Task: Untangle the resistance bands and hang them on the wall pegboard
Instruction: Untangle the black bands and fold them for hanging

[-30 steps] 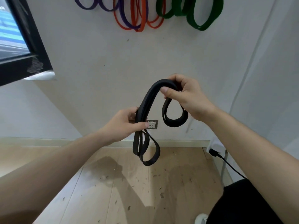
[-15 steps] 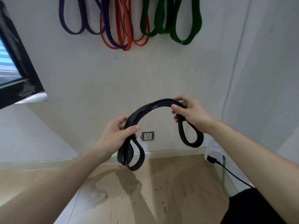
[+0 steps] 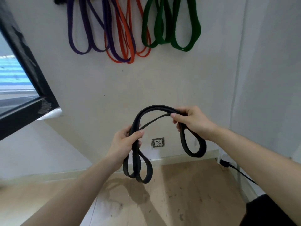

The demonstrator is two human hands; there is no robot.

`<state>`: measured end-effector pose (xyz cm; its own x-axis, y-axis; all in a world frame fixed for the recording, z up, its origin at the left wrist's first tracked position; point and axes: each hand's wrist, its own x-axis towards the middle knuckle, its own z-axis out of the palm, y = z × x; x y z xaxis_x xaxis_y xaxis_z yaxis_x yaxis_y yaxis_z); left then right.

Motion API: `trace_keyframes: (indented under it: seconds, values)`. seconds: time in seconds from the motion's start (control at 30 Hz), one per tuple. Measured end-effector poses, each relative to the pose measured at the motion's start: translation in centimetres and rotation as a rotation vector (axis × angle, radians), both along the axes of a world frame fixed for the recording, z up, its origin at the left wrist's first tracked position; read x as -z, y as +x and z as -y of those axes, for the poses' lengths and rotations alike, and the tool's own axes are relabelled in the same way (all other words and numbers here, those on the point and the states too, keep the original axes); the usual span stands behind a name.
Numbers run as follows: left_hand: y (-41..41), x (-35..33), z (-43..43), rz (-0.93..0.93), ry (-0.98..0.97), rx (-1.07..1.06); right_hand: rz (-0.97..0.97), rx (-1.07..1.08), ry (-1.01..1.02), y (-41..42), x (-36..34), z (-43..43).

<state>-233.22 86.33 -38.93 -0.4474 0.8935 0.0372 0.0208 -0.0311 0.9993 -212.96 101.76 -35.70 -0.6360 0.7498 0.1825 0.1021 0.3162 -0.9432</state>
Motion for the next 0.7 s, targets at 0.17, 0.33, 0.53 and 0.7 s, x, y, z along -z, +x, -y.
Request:
trace_keyframes:
  seconds: [0.17,0.33,0.53,0.7]
  values:
    - [1.9,-1.1,0.2,-0.073,-0.031,0.057,-0.220,0.139,0.119,0.9,-4.5,-0.5]
    - [3.9,-2.0,0.3,-0.081,-0.024,0.157,-0.267,0.110,0.196,1.2,-6.3,0.9]
    - [5.3,-3.0,0.5,-0.023,0.054,0.188,-0.262,0.208,0.214,2.7,-7.2,0.0]
    - [5.2,-6.3,-1.5,0.045,0.193,-0.009,-0.161,0.297,0.227,4.3,-8.5,-1.9]
